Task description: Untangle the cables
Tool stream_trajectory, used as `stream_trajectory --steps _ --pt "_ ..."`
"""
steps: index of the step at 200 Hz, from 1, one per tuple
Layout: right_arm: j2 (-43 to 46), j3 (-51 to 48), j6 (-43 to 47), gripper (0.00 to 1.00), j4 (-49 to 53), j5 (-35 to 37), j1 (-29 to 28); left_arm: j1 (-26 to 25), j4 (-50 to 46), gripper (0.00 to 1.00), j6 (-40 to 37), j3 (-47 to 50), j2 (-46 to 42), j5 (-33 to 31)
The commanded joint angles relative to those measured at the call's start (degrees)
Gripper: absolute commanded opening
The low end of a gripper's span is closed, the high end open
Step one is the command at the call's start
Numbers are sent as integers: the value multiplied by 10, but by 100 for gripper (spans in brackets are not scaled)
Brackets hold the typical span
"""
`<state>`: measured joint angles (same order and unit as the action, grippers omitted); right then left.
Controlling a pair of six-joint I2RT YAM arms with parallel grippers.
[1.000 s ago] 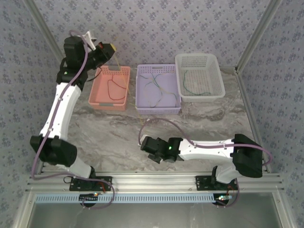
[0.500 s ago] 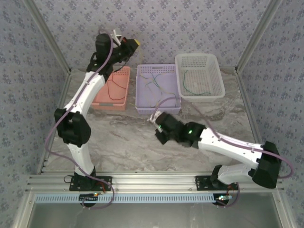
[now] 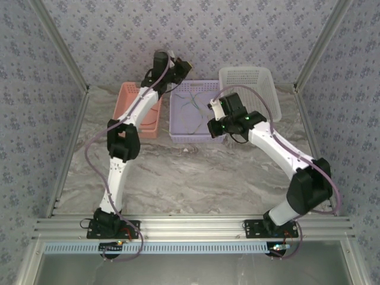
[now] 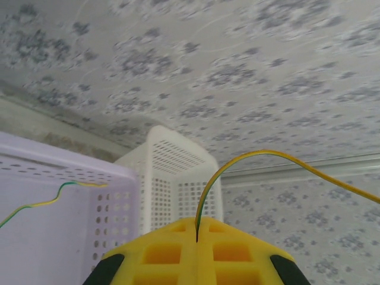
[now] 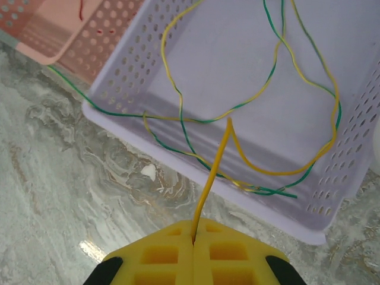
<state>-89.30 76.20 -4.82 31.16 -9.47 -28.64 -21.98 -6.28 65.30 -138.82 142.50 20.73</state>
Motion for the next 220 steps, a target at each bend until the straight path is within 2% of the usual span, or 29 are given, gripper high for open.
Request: stream_trajectory --steps 1,43,98,130,155,192,210,220 --pt "-43 38 11 0 3 -36 13 -6 -32 0 16 -61 37 -11" --pt "-128 83 2 0 -3 -28 20 -12 -62 0 8 -72 77 -22" --pt "-196 123 -12 0 -2 0 17 -15 -159 0 -33 -81 83 -69" --pt "-233 157 -17 0 14 23 11 -16 -190 12 -58 -93 84 -75" --pt "-256 183 -16 0 30 51 6 -17 -227 14 -67 -106 84 -77" --pt "-264 190 -19 12 30 69 2 -16 -278 16 -79 -114 79 -80" --pt "-266 193 -19 19 30 76 -1 -16 -291 21 -87 -115 75 -80" --pt "-266 194 -19 23 30 83 -3 -16 -299 28 -95 -115 69 -81"
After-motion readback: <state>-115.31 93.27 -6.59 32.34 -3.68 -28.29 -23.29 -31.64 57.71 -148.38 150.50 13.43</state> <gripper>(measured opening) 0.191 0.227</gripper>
